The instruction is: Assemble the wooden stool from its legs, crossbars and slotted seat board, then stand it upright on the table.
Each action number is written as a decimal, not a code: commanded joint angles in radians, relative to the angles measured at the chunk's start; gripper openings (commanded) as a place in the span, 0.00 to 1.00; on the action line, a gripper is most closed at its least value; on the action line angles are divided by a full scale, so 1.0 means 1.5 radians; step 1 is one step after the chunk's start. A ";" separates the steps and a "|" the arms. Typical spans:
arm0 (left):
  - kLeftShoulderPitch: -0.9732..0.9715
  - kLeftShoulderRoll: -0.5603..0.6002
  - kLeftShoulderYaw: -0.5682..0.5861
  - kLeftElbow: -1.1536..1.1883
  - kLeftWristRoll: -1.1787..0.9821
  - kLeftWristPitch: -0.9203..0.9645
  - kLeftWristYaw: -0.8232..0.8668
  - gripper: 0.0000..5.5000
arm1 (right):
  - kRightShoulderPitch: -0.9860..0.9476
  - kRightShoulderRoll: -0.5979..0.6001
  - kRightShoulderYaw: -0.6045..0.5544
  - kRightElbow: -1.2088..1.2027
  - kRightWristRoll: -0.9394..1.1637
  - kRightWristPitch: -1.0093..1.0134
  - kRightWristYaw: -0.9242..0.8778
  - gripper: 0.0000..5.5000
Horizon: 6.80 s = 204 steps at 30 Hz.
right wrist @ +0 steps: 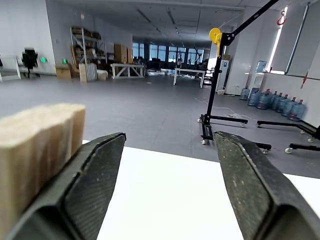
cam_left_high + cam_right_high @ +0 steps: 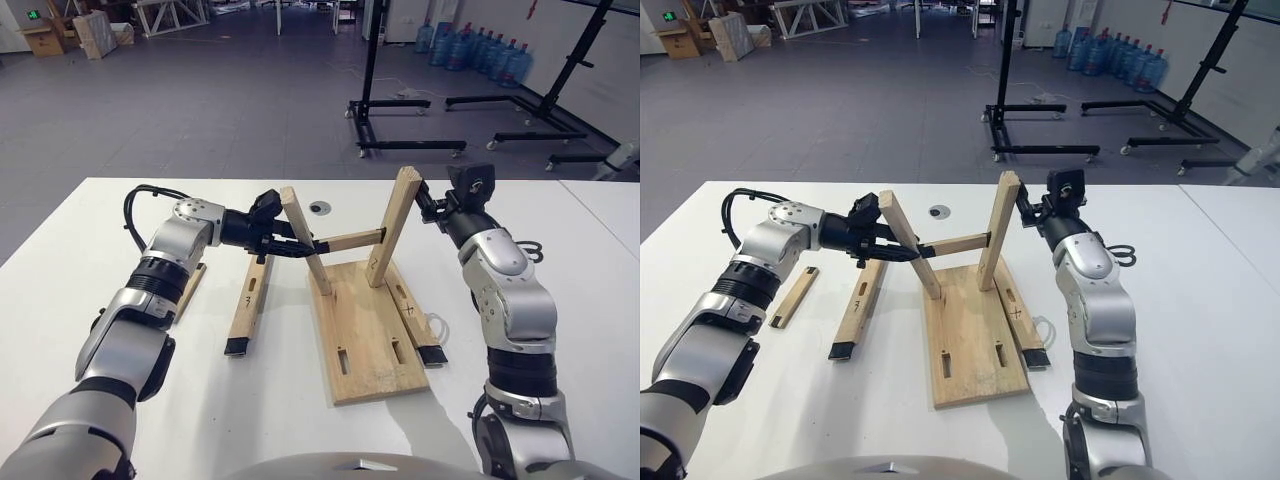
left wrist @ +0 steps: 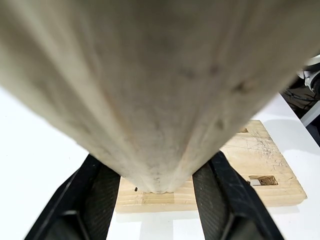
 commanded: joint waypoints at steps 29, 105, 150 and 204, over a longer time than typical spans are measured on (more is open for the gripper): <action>-0.088 -0.051 -0.063 0.149 0.098 -0.051 -0.056 0.37 | -0.007 0.009 0.213 0.000 -0.071 -0.054 0.131 0.59; 0.469 -0.133 0.302 -0.639 -0.023 -0.174 0.622 0.23 | 0.145 0.091 -0.008 -0.147 0.346 -0.092 0.099 0.59; 0.430 -0.131 0.106 -0.490 0.084 -0.253 0.497 0.23 | 0.063 0.187 0.011 -0.034 0.640 0.106 0.051 0.07; 0.526 -0.203 0.205 -0.526 0.092 -0.146 0.736 0.49 | 0.276 0.036 -0.005 -0.084 0.206 -0.058 -0.039 0.07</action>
